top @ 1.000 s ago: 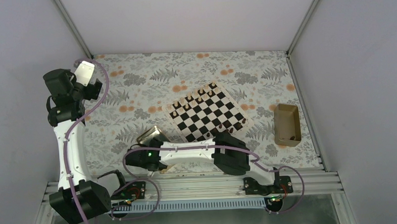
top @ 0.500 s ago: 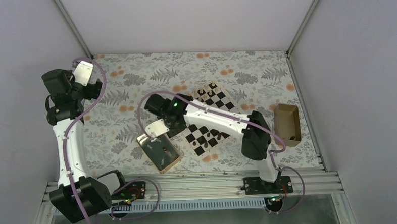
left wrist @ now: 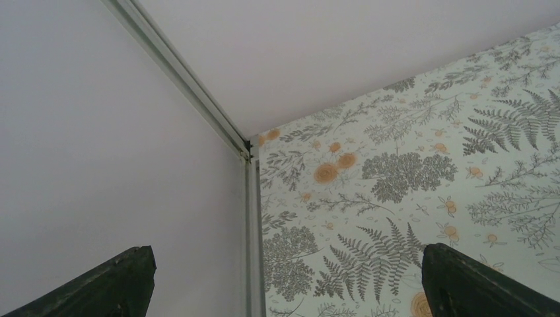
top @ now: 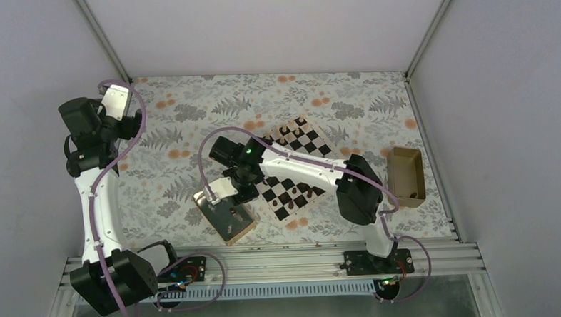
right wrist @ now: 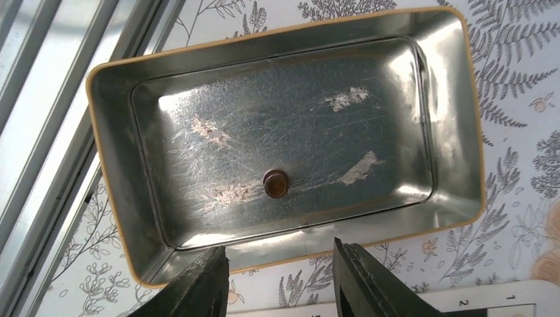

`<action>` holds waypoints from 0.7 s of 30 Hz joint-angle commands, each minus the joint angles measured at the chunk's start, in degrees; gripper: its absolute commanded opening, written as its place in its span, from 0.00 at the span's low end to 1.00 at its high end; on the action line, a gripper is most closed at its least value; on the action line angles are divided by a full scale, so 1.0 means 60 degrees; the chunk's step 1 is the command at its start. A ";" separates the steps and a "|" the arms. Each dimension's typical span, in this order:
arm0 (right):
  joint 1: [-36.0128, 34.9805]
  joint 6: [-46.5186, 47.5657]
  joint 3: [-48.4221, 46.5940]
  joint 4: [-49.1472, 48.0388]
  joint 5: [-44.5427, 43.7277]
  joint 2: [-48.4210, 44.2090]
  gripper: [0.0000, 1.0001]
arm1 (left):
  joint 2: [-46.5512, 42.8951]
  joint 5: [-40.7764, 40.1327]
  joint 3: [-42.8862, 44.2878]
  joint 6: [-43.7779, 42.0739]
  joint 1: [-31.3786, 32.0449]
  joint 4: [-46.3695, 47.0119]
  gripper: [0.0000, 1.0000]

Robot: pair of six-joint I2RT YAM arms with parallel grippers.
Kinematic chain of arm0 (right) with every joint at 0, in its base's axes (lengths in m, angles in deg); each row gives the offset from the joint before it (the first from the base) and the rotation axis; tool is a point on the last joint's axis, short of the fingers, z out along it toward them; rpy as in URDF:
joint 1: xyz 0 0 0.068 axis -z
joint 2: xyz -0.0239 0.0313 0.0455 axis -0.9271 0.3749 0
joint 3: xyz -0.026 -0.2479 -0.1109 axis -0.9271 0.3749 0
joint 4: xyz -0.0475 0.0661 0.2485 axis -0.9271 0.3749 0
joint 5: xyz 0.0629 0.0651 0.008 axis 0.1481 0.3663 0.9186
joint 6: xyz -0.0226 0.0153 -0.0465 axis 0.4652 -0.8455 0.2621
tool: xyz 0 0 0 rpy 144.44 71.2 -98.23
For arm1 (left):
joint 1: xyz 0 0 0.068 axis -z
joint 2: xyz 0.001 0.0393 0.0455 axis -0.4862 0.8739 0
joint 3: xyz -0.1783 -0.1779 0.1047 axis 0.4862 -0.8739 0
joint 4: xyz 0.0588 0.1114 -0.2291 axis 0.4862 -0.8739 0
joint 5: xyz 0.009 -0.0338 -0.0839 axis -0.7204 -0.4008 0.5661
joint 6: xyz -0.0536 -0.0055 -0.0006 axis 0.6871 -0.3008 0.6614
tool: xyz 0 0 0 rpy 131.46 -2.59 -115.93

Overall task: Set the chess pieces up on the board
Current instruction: Pick up the chess piece from the storage box.

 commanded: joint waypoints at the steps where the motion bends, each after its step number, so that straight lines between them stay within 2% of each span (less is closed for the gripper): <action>1: -0.0072 -0.0427 0.0376 -0.0782 0.0127 0.0179 0.42 | -0.0284 -0.0075 -0.0230 0.0426 -0.0057 0.0571 1.00; 7: -0.0139 -0.0438 0.0293 -0.0901 0.0049 0.0578 0.38 | -0.0288 -0.0246 -0.0280 0.0697 -0.0057 0.0725 1.00; 21: -0.0481 -0.0413 0.0567 -0.1051 -0.0474 0.1156 0.38 | -0.0346 -0.0464 -0.0450 0.1180 -0.0057 0.1093 1.00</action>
